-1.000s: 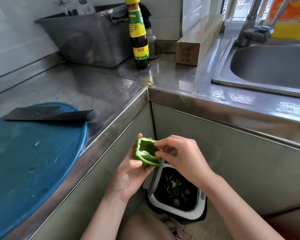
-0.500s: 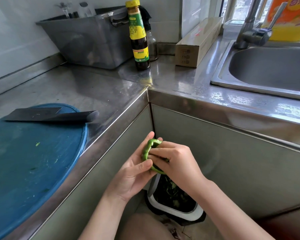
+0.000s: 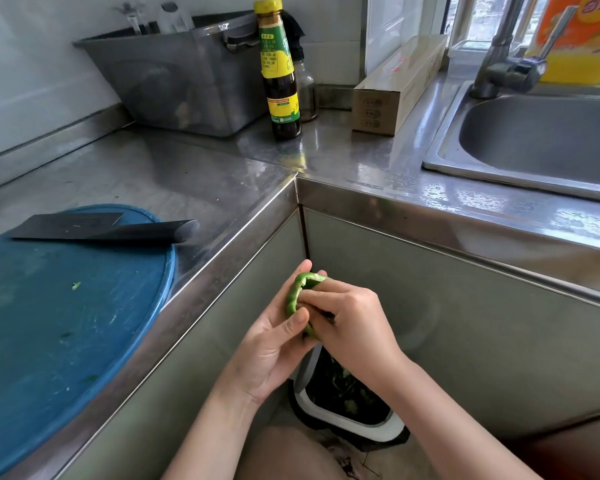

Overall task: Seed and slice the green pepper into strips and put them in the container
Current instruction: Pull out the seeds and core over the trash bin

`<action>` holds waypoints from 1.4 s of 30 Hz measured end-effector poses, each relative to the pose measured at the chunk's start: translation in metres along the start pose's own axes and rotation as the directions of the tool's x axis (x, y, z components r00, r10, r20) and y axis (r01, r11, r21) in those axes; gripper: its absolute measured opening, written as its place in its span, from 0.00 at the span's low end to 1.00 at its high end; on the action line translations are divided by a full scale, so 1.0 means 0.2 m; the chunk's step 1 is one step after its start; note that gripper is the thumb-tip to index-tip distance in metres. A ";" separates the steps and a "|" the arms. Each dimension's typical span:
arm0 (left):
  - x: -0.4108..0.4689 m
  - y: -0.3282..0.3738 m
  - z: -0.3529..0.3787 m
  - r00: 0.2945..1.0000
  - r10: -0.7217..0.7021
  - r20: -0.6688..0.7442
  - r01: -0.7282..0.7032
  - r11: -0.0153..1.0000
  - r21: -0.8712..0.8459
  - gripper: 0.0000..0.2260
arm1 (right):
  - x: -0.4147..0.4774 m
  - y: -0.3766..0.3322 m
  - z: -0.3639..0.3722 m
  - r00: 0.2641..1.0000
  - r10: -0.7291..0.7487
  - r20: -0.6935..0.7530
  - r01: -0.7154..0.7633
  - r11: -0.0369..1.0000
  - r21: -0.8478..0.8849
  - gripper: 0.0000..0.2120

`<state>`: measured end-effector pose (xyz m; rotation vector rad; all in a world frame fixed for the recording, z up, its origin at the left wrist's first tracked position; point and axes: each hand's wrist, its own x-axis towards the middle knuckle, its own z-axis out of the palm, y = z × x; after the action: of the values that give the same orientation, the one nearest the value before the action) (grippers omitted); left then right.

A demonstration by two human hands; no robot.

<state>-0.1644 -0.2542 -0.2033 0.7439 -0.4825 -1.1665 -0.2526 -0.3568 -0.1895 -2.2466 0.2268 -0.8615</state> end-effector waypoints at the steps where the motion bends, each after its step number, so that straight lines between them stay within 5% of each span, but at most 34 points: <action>1: 0.00 0.00 0.00 1.000 0.008 -0.005 -0.008 1.000 0.003 0.33 | 0.00 0.00 0.01 1.000 0.001 -0.025 -0.002 1.000 -0.029 0.10; 6: -0.01 -0.01 0.01 0.999 0.025 -0.035 -0.025 1.000 -0.006 0.34 | -0.02 -0.01 0.03 0.995 0.065 -0.076 -0.066 0.998 -0.018 0.06; 11: -0.02 0.00 -0.02 0.998 0.013 -0.064 -0.015 1.000 -0.020 0.35 | 0.02 0.00 -0.06 0.962 0.063 0.267 -0.047 0.997 -0.064 0.08; 20: -0.03 0.01 -0.01 0.999 -0.013 -0.032 0.016 0.998 0.068 0.34 | 0.04 0.03 -0.12 0.934 -0.003 0.356 0.069 0.982 -0.174 0.03; 36: -0.02 -0.01 -0.02 0.996 -0.012 -0.087 0.017 0.998 0.060 0.33 | -0.02 0.10 -0.04 0.989 0.038 0.146 -0.030 0.998 -0.053 0.06; 39: -0.03 -0.03 -0.05 0.990 0.001 -0.142 -0.004 1.000 -0.020 0.33 | -0.03 0.07 -0.04 0.980 0.199 -0.001 -0.194 0.960 0.200 0.06; 42: -0.04 -0.04 -0.09 0.977 0.029 -0.210 -0.047 0.995 -0.085 0.34 | 0.00 0.08 -0.08 0.916 0.388 -0.100 -0.292 0.817 0.497 0.09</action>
<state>-0.1604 -0.2439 -0.2204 0.7666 -0.2657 -1.0537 -0.2618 -0.3770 -0.1920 -1.5984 0.4472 -0.8345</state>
